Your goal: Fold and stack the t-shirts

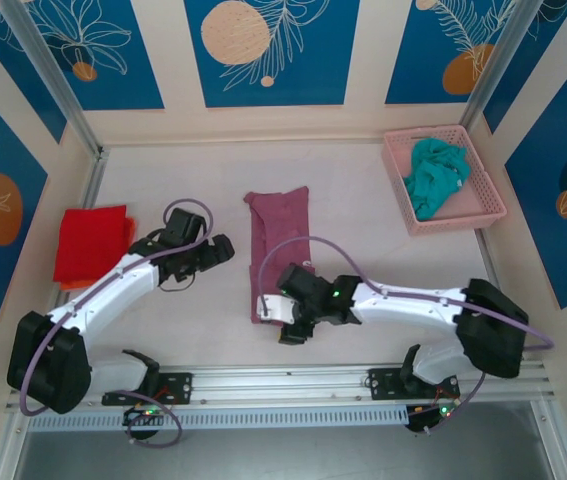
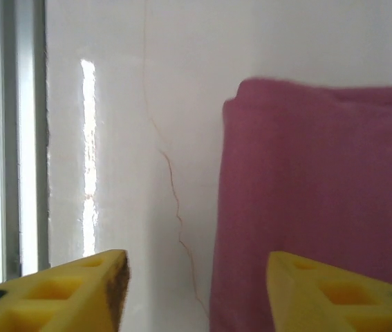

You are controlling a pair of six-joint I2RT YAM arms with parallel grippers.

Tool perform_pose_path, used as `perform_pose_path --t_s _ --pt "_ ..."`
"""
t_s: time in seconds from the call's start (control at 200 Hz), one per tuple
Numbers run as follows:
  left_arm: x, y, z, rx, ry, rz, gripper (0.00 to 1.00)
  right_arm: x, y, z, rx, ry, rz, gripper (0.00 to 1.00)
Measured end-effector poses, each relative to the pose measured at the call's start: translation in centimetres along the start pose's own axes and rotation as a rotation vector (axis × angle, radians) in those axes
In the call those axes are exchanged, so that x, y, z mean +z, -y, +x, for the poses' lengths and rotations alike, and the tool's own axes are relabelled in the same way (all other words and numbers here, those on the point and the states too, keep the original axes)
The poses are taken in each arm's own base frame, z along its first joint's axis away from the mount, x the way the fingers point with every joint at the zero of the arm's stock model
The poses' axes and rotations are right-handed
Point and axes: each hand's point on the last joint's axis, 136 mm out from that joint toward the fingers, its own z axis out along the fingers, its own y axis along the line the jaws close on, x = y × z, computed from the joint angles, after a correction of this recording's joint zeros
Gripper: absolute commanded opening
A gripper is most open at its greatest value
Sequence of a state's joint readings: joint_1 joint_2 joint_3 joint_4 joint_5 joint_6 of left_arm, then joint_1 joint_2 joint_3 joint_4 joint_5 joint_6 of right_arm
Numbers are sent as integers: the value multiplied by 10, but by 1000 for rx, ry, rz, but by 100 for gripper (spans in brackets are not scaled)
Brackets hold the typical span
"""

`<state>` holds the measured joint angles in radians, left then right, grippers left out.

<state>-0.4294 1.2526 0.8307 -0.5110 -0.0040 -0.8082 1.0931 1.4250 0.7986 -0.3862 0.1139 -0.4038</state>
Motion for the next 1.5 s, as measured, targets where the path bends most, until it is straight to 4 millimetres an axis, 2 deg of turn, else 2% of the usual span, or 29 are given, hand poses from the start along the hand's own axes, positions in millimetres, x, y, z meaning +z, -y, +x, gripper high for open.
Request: perform_pose_path --t_s 0.07,0.15,0.345,0.51,0.565,0.645,0.755,0.91,1.01,1.12,1.25,1.4,1.5 --pt "3 -5 5 -2 -13 -9 100 12 0 5 -22 -39 -2 46" --pt "6 -10 10 -4 -25 -20 100 21 3 8 -39 -62 5 47" --pt "7 -17 17 -7 -38 -27 100 33 9 15 -61 -97 24 51" --pt "7 -18 17 -10 -38 -27 100 42 16 18 -62 -127 43 47" --pt "8 -19 18 -10 -40 -26 99 43 16 17 -62 -135 40 41" --pt "8 -18 19 -10 -43 -23 99 45 21 15 -60 -139 56 19" --pt "9 -18 19 -11 -44 -21 99 45 27 13 -70 -142 82 0" --pt "9 -19 19 -13 -43 -20 100 44 27 12 -77 -148 89 0" --pt "11 -19 20 -16 -45 -13 99 39 21 16 -76 -164 62 0" --pt "15 -14 20 -19 -54 14 100 25 3 21 -66 -172 -20 0" --pt "33 -2 22 -40 -91 58 100 3 -15 15 -47 -142 -103 0" --pt "62 4 26 -73 -155 66 91 -19 -25 4 -41 -101 -154 0" --pt "79 15 19 -97 -168 80 82 -27 -26 0 -35 -90 -166 0"
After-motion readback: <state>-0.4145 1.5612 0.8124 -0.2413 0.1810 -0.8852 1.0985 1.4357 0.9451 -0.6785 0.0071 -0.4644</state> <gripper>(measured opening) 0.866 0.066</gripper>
